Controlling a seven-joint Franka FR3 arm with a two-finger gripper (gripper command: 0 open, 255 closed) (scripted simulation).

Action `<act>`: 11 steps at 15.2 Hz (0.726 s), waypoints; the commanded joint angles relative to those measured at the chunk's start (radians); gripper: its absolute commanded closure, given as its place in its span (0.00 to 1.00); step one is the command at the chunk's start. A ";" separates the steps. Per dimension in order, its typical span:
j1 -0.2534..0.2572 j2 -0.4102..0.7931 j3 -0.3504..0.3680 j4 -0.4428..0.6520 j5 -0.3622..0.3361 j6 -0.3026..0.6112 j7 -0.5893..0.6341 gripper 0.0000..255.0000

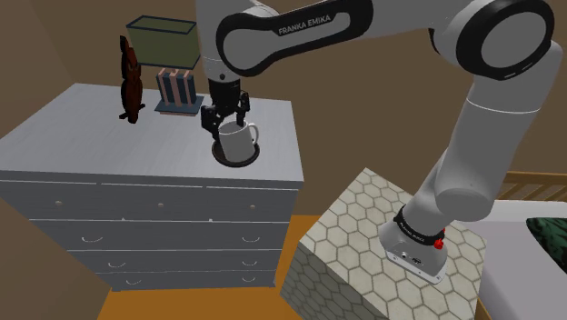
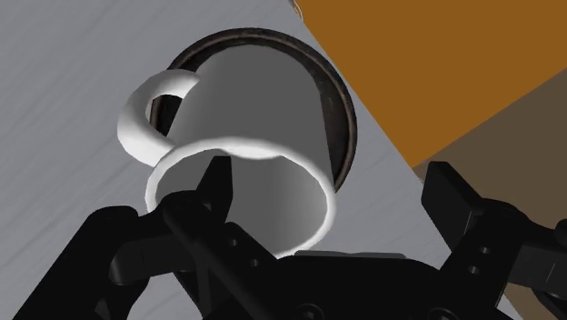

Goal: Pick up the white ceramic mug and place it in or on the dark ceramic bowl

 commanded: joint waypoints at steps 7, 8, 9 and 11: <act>0.001 -0.010 0.002 0.098 0.006 -0.108 -0.005 0.00; 0.001 -0.010 0.002 0.098 0.006 -0.108 -0.005 0.00; 0.001 -0.010 0.002 0.098 0.006 -0.108 -0.005 0.00; 0.001 -0.010 0.002 0.098 0.006 -0.108 -0.005 0.00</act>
